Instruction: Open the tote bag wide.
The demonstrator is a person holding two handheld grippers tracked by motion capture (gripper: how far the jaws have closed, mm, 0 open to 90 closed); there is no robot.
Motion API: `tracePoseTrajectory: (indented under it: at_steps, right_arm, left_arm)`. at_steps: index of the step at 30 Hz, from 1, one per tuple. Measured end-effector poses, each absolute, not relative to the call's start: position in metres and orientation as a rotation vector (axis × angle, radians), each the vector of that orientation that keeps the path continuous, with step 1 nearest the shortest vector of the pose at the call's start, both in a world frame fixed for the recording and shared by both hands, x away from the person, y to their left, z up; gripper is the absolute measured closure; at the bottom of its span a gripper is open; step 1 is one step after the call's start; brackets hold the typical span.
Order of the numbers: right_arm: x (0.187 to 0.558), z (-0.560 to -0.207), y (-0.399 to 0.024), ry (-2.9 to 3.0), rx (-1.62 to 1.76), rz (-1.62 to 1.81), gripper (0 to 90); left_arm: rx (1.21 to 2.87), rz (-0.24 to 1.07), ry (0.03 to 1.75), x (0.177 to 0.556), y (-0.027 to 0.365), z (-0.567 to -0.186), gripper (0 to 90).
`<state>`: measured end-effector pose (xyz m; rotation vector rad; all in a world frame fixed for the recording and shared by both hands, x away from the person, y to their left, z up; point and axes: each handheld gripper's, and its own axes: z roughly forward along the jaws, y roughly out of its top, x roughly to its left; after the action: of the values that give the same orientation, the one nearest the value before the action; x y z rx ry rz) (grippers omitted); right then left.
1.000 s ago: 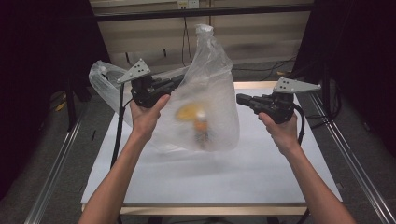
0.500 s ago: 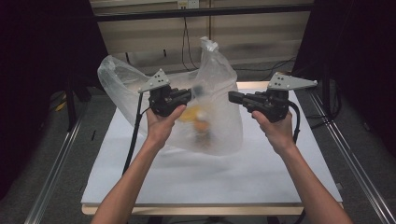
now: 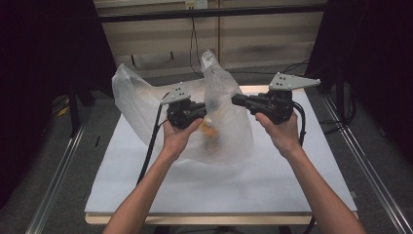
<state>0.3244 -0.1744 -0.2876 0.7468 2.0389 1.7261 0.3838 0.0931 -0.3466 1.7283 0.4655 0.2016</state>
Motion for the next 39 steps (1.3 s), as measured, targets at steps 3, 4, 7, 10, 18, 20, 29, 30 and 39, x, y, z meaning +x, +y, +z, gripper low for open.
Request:
tracePoseTrajectory:
  at_steps: [3, 4, 7, 10, 18, 20, 29, 30, 39]
  right_arm:
    - [0.325, -0.287, -0.174, 2.038, 0.758, 1.719, 90.0]
    - [0.325, -0.287, -0.174, 2.040, 0.762, 1.722, 90.0]
    - [0.330, -0.287, -0.169, 2.037, 0.773, 1.715, 90.0]
    - [0.336, -0.285, -0.163, 2.033, 0.779, 1.726, 90.0]
    - [0.350, -0.302, -0.146, 2.060, 0.811, 1.719, 90.0]
    - [0.353, -0.314, -0.145, 2.075, 0.833, 1.721, 90.0]
    - [0.351, -0.353, -0.138, 2.165, 0.870, 1.685, 90.0]
    - [0.350, -0.356, -0.136, 2.176, 0.865, 1.690, 90.0]
    - [0.331, -0.367, -0.112, 2.284, 0.750, 1.666, 90.0]
  left_arm:
    - [1.733, 0.195, 0.489, 0.387, 0.095, -0.355, 90.0]
    - [1.726, 0.184, 0.495, 0.388, 0.095, -0.358, 90.0]
    - [1.741, 0.175, 0.484, 0.388, 0.094, -0.361, 90.0]
    - [1.753, 0.167, 0.468, 0.387, 0.092, -0.361, 90.0]
    - [1.765, 0.145, 0.462, 0.375, 0.103, -0.368, 90.0]
    - [1.775, 0.143, 0.470, 0.373, 0.109, -0.372, 90.0]
    - [1.808, 0.164, 0.493, 0.367, 0.126, -0.386, 90.0]
    - [1.822, 0.170, 0.486, 0.365, 0.127, -0.387, 90.0]
    - [1.843, 0.150, 0.507, 0.352, 0.148, -0.398, 90.0]
